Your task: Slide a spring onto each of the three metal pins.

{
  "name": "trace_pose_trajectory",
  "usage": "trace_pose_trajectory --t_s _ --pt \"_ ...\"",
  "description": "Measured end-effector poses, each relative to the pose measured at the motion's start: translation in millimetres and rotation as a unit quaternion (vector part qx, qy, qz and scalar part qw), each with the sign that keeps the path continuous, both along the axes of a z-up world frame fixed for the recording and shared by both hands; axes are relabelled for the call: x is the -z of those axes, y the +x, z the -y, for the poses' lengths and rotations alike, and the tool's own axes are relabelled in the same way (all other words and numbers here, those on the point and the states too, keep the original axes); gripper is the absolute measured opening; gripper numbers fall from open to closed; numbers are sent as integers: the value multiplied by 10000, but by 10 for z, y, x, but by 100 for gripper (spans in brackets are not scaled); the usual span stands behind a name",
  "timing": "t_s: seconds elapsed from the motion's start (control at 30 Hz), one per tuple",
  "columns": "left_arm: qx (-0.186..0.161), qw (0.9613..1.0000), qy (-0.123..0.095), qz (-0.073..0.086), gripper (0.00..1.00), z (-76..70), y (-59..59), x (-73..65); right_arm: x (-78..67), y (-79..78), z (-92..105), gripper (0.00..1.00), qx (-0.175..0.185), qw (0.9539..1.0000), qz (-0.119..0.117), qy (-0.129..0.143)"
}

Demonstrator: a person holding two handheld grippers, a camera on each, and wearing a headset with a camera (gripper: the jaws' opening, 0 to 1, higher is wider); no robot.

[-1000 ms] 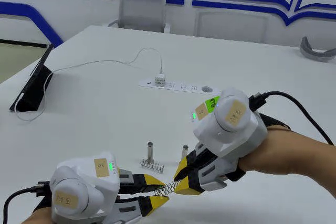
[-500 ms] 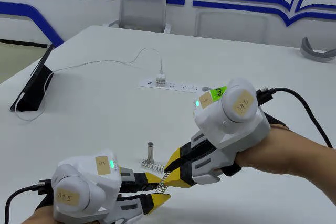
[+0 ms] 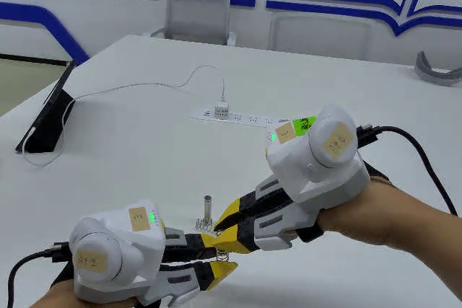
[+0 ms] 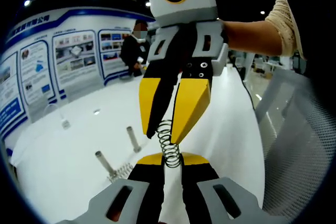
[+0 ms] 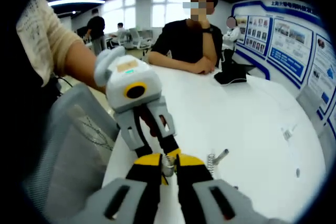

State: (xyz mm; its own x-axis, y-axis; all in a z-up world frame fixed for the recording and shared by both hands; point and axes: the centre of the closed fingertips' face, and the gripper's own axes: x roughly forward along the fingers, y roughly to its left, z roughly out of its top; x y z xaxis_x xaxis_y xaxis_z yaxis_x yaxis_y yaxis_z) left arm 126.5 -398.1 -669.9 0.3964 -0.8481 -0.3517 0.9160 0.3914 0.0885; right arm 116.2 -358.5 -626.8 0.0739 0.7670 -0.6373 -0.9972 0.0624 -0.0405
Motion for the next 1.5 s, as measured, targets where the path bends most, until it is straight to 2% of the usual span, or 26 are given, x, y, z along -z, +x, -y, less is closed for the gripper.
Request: trace_pose_trajectory --t_s 0.17,0.53,0.83,1.1,1.5 --pt "-48 10000 -65 -29 11 -4 16 -9 41 11 26 13 42 10000 12 -63" --pt "-110 9998 -126 -84 11 -25 26 -7 29 20 26 12 92 10000 -1 19" --pt "-153 9999 -59 46 13 -38 53 -9 15 65 38 12 182 9998 5 36" --pt "-315 9995 -58 17 23 -126 105 -4 -1 123 88 12 282 9996 40 15" --pt "-735 9973 -62 -65 38 -385 218 9 -58 273 249 12 597 9982 91 31"
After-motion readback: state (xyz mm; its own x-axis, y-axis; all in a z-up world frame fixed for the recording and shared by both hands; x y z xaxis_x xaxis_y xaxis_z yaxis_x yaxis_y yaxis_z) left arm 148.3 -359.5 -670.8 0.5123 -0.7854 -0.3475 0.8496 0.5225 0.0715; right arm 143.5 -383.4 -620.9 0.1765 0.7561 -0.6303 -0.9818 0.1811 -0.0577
